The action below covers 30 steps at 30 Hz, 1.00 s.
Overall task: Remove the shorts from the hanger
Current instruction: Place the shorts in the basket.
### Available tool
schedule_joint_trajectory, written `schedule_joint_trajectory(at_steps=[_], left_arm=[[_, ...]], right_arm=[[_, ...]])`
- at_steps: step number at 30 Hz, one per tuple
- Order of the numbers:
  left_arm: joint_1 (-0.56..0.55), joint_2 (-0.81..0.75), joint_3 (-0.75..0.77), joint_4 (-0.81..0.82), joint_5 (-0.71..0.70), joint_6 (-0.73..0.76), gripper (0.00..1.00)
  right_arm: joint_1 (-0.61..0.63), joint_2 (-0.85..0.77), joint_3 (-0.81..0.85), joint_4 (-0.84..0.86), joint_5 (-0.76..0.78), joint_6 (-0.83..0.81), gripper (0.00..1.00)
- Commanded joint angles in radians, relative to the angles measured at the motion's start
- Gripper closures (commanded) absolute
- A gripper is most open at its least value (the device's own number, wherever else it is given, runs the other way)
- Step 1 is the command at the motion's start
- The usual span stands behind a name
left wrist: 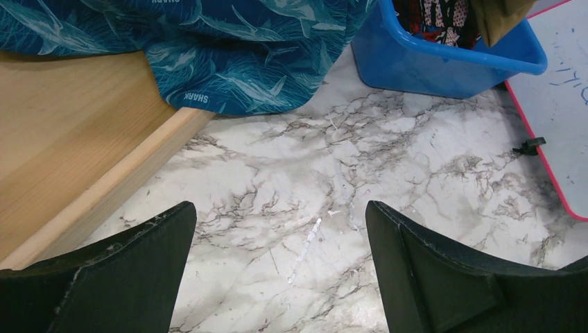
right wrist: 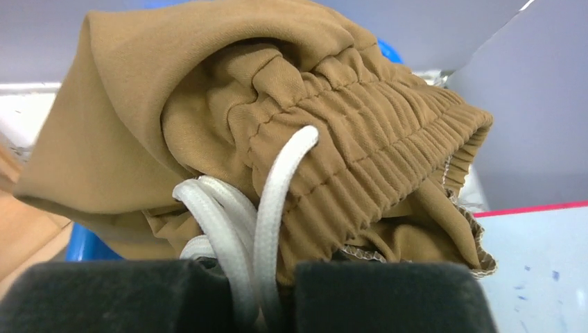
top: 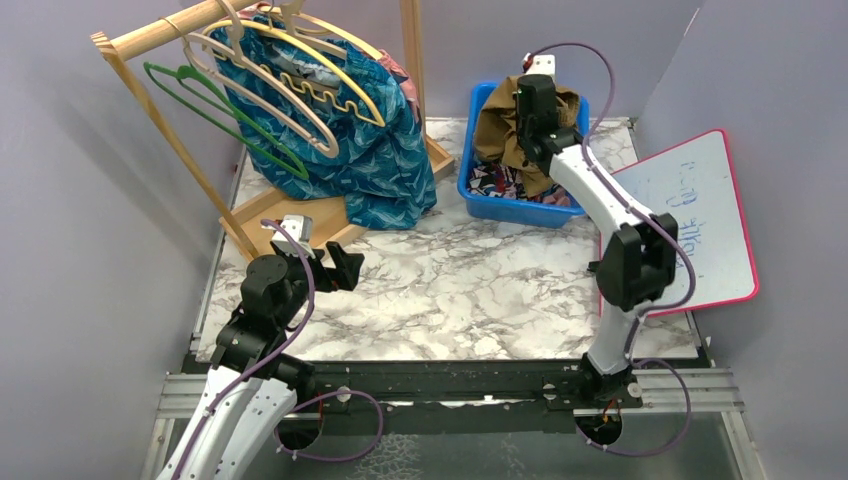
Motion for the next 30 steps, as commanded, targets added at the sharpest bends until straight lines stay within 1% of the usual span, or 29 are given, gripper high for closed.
schedule_joint_trajectory(at_steps=[1, 4, 6, 11, 13, 14, 15, 18, 21, 23, 26, 28, 30], left_arm=[[0.004, -0.008, 0.001, 0.013, -0.006, 0.008, 0.05], [0.003, -0.008, 0.001, 0.014, -0.006, 0.008, 0.05], [0.005, -0.006, 0.001, 0.013, -0.006, 0.008, 0.05], [0.004, -0.003, 0.001, 0.013, -0.005, 0.008, 0.05], [0.006, 0.001, 0.002, 0.013, -0.003, 0.009, 0.05], [0.006, 0.002, 0.002, 0.013, -0.003, 0.009, 0.05], [0.007, 0.003, 0.002, 0.014, -0.003, 0.009, 0.05], [0.01, 0.003, 0.003, 0.012, -0.003, 0.009, 0.05], [0.01, 0.004, 0.001, 0.012, -0.002, 0.009, 0.05], [0.009, 0.007, 0.001, 0.013, -0.001, 0.009, 0.05], [0.01, 0.006, 0.001, 0.012, -0.002, 0.009, 0.05], [0.012, 0.005, 0.001, 0.014, -0.002, 0.009, 0.05], [0.011, 0.004, 0.001, 0.014, -0.002, 0.009, 0.05]], right_arm=[[-0.043, 0.158, 0.186, -0.182, -0.169, 0.088, 0.98], [-0.056, 0.26, 0.223, -0.174, -0.228, 0.078, 0.97], [-0.075, 0.358, 0.282, -0.226, -0.228, 0.11, 0.96], [-0.112, 0.554, 0.445, -0.375, -0.316, 0.111, 0.96], [-0.113, 0.587, 0.434, -0.385, -0.362, 0.1, 0.91], [-0.113, 0.595, 0.418, -0.379, -0.386, 0.098, 0.83], [-0.113, 0.603, 0.4, -0.374, -0.41, 0.096, 0.79], [-0.113, 0.644, 0.406, -0.408, -0.432, 0.099, 0.77], [-0.113, 0.638, 0.421, -0.433, -0.432, 0.109, 0.72], [-0.113, 0.605, 0.422, -0.429, -0.429, 0.109, 0.63], [-0.113, 0.533, 0.433, -0.423, -0.412, 0.106, 0.44], [-0.113, 0.476, 0.433, -0.409, -0.412, 0.098, 0.4], [-0.113, 0.42, 0.424, -0.393, -0.419, 0.095, 0.39]])
